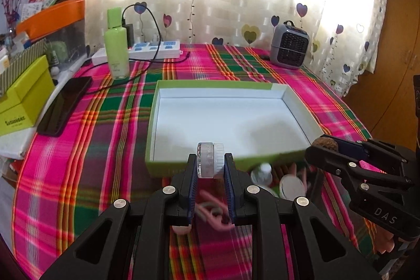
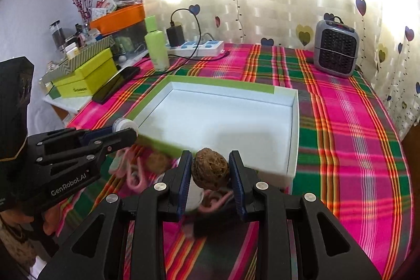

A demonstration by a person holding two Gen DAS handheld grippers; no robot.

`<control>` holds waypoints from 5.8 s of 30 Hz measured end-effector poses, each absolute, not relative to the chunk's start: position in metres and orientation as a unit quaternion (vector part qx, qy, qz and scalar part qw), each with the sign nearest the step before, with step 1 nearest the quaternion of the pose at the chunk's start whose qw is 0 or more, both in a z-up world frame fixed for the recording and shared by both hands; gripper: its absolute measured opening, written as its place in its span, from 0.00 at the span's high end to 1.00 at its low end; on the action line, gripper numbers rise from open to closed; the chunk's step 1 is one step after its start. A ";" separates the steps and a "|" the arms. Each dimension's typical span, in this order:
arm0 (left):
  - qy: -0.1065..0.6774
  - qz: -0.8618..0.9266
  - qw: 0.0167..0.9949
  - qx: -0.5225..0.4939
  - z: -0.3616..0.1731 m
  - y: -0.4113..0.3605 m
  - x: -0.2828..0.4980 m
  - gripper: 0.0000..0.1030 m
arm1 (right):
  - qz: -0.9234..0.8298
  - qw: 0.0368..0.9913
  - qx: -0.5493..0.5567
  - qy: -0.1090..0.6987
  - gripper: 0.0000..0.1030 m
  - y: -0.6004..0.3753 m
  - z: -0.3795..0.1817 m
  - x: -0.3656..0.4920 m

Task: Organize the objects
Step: 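Carry the jar and walnut into the white box and open both tools, then lift both open tools out of the box and back away, then lower the right tool onto the black cylindrical case and close it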

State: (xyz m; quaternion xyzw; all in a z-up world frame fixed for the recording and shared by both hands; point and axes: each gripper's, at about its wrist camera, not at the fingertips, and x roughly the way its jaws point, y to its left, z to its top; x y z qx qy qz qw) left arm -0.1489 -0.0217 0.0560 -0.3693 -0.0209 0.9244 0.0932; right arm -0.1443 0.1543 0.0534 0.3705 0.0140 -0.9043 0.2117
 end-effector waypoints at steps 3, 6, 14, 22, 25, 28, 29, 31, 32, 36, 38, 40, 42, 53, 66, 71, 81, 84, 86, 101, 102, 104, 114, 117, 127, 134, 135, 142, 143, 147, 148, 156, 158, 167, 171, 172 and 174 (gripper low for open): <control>-0.021 0.923 0.090 -0.374 0.054 -0.021 -0.162 0.83 | -0.903 0.204 0.378 0.010 0.71 0.156 0.051 -0.161; -0.016 0.921 0.088 -0.379 0.051 -0.020 -0.174 0.83 | -0.901 0.198 0.385 0.008 0.71 0.156 0.049 -0.176; -0.014 0.915 0.092 -0.393 0.041 -0.016 -0.201 0.83 | -0.894 0.191 0.405 0.006 0.71 0.151 0.038 -0.207; -0.014 0.913 0.092 -0.398 0.038 -0.015 -0.213 0.83 | -0.889 0.188 0.417 0.004 0.71 0.148 0.030 -0.221; -0.012 0.913 0.089 -0.397 0.037 -0.015 -0.215 0.83 | -0.888 0.184 0.422 0.008 0.71 0.148 0.027 -0.224; -0.012 0.914 0.088 -0.397 0.036 -0.016 -0.215 0.83 | -0.885 0.183 0.427 0.008 0.71 0.149 0.024 -0.227; -0.012 0.914 0.087 -0.397 0.036 -0.016 -0.216 0.83 | -0.885 0.183 0.428 0.008 0.71 0.148 0.024 -0.228; -0.014 0.912 0.083 -0.402 0.034 -0.017 -0.219 0.83 | -0.884 0.181 0.431 0.011 0.71 0.147 0.022 -0.230; -0.017 0.910 0.083 -0.406 0.032 -0.018 -0.220 0.83 | -0.882 0.179 0.435 0.015 0.71 0.147 0.021 -0.231; -0.019 0.910 0.085 -0.405 0.032 -0.017 -0.221 0.83 | -0.879 0.178 0.443 0.020 0.71 0.145 0.016 -0.234; -0.020 0.910 0.085 -0.405 0.032 -0.018 -0.221 0.83 | -0.878 0.176 0.445 0.021 0.71 0.146 0.015 -0.235; -0.020 0.910 0.085 -0.406 0.032 -0.018 -0.221 0.83 | -0.877 0.176 0.446 0.018 0.71 0.146 0.014 -0.235; -0.020 0.910 0.085 -0.406 0.032 -0.018 -0.221 0.82 | -0.876 0.173 0.449 0.017 0.71 0.147 0.013 -0.236; -0.023 0.907 0.079 -0.412 0.029 -0.020 -0.222 0.70 | -0.878 0.166 0.450 0.016 0.71 0.147 0.012 -0.235; -0.035 0.908 0.079 -0.410 0.033 -0.026 -0.215 0.60 | -0.883 0.169 0.436 0.028 0.52 0.143 0.018 -0.225; -0.038 0.911 0.078 -0.404 0.039 -0.028 -0.209 0.59 | -0.886 0.166 0.432 0.019 0.52 0.149 0.022 -0.220; -0.037 0.917 0.082 -0.388 0.047 -0.030 -0.185 0.55 | -0.895 0.161 0.416 -0.010 0.52 0.163 0.030 -0.201; -0.039 0.918 0.081 -0.387 0.048 -0.032 -0.179 0.54 | -0.899 0.160 0.408 -0.016 0.52 0.166 0.035 -0.194; -0.045 0.918 0.081 -0.385 0.050 -0.035 -0.174 0.54 | -0.902 0.160 0.400 -0.017 0.52 0.169 0.040 -0.188; -0.061 0.922 0.066 -0.376 0.048 -0.057 -0.129 0.53 | -0.914 0.158 0.373 -0.026 0.52 0.179 0.050 -0.140; -0.062 0.922 0.063 -0.377 0.047 -0.060 -0.126 0.53 | -0.914 0.159 0.373 -0.025 0.52 0.179 0.050 -0.136; -0.067 0.920 0.063 -0.381 0.043 -0.063 -0.121 0.53 | -0.914 0.161 0.372 -0.021 0.52 0.178 0.049 -0.131; -0.075 0.910 0.061 -0.403 0.024 -0.067 -0.114 0.53 | -0.910 0.171 0.378 -0.016 0.52 0.177 0.041 -0.107; -0.070 0.908 0.062 -0.407 0.021 -0.066 -0.115 0.53 | -0.909 0.168 0.382 -0.019 0.52 0.179 0.037 -0.104; -0.043 0.905 0.050 -0.420 0.013 -0.065 -0.126 0.53 | -0.906 0.157 0.390 -0.037 0.52 0.187 0.031 -0.103; -0.032 0.907 0.047 -0.418 0.011 -0.064 -0.135 0.53 | -0.901 0.157 0.402 -0.044 0.52 0.186 0.024 -0.101; -0.033 0.907 0.047 -0.418 0.011 -0.064 -0.137 0.53 | -0.900 0.157 0.404 -0.044 0.52 0.185 0.024 -0.101; -0.035 0.907 0.041 -0.417 0.011 -0.065 -0.140 0.53 | -0.898 0.157 0.409 -0.045 0.52 0.179 0.021 -0.102; -0.034 0.907 0.041 -0.417 0.010 -0.064 -0.140 0.53 | -0.897 0.157 0.410 -0.048 0.52 0.178 0.021 -0.102; -0.036 0.907 0.042 -0.417 0.010 -0.064 -0.140 0.53 | -0.892 0.163 0.420 -0.049 0.52 0.168 0.019 -0.102; -0.035 0.907 0.041 -0.417 0.010 -0.064 -0.140 0.53 | -0.892 0.163 0.420 -0.046 0.52 0.165 0.019 -0.101; -0.037 0.907 0.043 -0.417 0.010 -0.066 -0.140 0.53 | -0.892 0.129 0.432 -0.027 0.52 0.157 0.014 -0.103; -0.038 0.907 0.043 -0.416 0.010 -0.066 -0.140 0.53 | -0.892 0.126 0.433 -0.033 0.52 0.160 0.013 -0.104; -0.040 0.907 0.044 -0.416 0.010 -0.067 -0.140 0.53 | -0.894 0.075 0.440 -0.024 0.52 0.184 0.013 -0.102; -0.041 0.908 0.045 -0.416 0.010 -0.066 -0.140 0.53 | -0.897 0.052 0.439 -0.023 0.52 0.199 0.014 -0.102; -0.042 0.908 0.045 -0.416 0.010 -0.067 -0.140 0.53 | -0.898 0.048 0.438 -0.022 0.52 0.202 0.014 -0.102; -0.042 0.908 0.045 -0.415 0.010 -0.065 -0.140 0.53 | -0.898 0.039 0.437 -0.018 0.52 0.207 0.015 -0.102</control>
